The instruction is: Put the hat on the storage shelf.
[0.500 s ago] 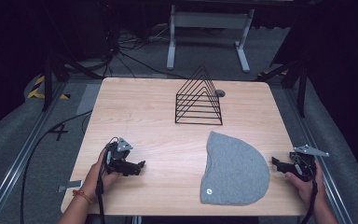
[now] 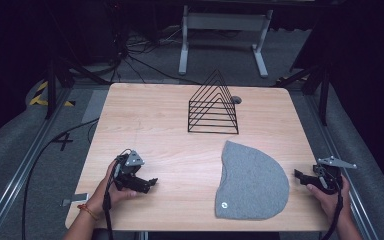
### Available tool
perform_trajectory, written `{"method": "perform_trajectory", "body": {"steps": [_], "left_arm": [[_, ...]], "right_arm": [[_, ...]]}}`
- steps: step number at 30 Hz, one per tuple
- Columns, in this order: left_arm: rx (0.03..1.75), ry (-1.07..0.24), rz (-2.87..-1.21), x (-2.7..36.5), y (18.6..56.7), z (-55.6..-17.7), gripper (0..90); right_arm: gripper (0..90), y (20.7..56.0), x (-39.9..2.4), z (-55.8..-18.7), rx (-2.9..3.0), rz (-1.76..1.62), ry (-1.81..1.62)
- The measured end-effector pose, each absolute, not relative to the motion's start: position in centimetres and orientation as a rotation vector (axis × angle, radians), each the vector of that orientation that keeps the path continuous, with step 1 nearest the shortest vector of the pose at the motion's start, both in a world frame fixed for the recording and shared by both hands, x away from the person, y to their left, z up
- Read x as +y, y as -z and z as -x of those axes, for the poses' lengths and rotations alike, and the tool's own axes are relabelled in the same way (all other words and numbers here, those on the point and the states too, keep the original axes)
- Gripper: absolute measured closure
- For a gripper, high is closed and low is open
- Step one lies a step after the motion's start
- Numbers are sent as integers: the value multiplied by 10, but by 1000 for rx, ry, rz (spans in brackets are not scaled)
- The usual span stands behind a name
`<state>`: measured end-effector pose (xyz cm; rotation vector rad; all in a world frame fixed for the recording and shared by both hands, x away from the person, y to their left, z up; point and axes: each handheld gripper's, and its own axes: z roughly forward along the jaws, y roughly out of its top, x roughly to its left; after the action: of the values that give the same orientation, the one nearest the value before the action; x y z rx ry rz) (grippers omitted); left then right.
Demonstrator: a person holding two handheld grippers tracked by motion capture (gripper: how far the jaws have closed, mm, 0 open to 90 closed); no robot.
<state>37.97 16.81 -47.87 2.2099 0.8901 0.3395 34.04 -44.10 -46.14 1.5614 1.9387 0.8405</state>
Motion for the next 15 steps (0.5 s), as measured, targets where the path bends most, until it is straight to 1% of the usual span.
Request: {"method": "perform_trajectory", "body": {"steps": [1,2,3,5,6,8,10,12,15], "left_arm": [[890,-339,-2210,168,479,-380,139],[873,-338,-2215,167,478,-380,139],[828,-293,-2242,166,477,-380,149],[757,-234,-2237,165,476,-380,157],[732,-228,-2234,165,476,-380,171],[717,-255,-2239,161,472,-381,231],[698,-256,-2220,157,468,-383,244],[704,-243,-2204,152,465,-387,263],[642,-230,-2231,131,459,-394,283]], "right_arm": [[244,461,-441,-340,1939,-1561,-840],[256,460,-441,-338,1942,-1550,-851],[280,457,-440,-336,1947,-1536,-867],[327,450,-434,-330,1973,-1476,-919],[342,448,-431,-327,1992,-1458,-947],[370,444,-423,-322,2029,-1421,-993],[402,442,-410,-317,2095,-1357,-1013],[410,442,-402,-315,2130,-1327,-1014],[431,443,-392,-311,2174,-1294,-998]]}}
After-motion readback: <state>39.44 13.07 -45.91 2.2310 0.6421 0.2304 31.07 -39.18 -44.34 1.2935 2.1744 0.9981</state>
